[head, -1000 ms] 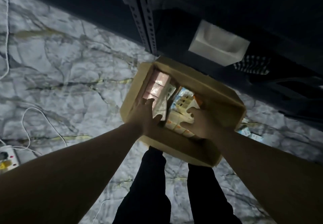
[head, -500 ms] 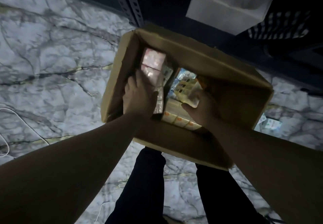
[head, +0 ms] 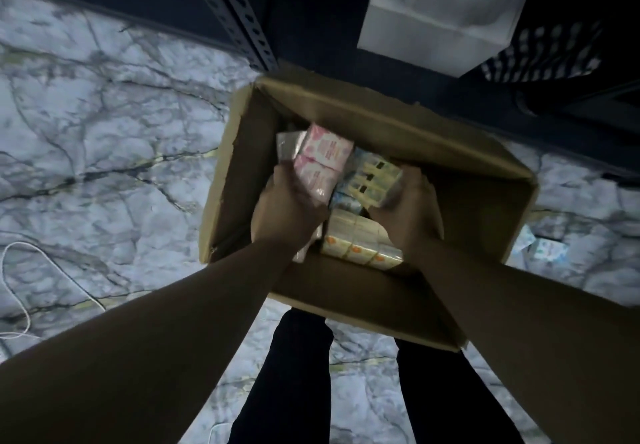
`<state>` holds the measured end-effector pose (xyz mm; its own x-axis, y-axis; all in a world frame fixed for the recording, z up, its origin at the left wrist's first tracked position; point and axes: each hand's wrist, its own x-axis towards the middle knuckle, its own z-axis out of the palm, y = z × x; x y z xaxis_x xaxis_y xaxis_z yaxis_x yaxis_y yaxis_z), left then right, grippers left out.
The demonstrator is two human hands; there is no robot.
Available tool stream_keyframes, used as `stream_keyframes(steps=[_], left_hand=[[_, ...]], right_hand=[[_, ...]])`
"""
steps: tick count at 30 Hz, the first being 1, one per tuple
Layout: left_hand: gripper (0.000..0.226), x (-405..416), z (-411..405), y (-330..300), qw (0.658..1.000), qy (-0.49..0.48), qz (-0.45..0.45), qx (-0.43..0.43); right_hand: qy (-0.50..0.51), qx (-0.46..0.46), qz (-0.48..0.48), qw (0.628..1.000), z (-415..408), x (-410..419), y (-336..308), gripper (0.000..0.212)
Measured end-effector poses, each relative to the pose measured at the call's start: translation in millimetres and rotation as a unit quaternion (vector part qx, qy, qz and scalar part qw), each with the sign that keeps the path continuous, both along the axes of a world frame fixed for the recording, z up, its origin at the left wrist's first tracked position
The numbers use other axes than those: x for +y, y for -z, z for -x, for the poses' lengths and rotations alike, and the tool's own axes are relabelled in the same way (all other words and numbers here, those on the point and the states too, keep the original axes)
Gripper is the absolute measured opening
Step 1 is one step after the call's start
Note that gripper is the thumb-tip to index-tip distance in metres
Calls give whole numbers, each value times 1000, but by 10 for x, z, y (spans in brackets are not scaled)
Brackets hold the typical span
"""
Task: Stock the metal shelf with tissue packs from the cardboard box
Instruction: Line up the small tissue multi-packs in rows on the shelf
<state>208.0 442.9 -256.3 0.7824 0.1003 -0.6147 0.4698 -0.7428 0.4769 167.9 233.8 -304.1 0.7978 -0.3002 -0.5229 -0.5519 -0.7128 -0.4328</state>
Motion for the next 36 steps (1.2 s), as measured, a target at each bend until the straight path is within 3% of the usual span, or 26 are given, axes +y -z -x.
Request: stream_keyframes(steps=[3,11,16,19,28,36], left_hand=[[65,32,75,-385,1000,7,13,-11],[57,86,65,-1919,996,-4,47,-72],[76,97,-54,-3117,986,13,77,-149],[78,42,-176,-3854,975,2,109,-195],[78,-168,-582,-5713,916,-16,203,-346],[81,-215,-714,-6679,856,36,240,-456]], right_hand=[[44,-21,-56,997,60,-99,-503,91],[25,-76,-127,989,48,-213,-2221,85],[-6,-127,-135,983,-43,-159,-3541,96],[4,-175,-161,971,-162,-156,-4332,86],[11,-424,-187,886,-603,-340,-6262,96],[-45,-595,-162,786,-744,-466,-7458,87]])
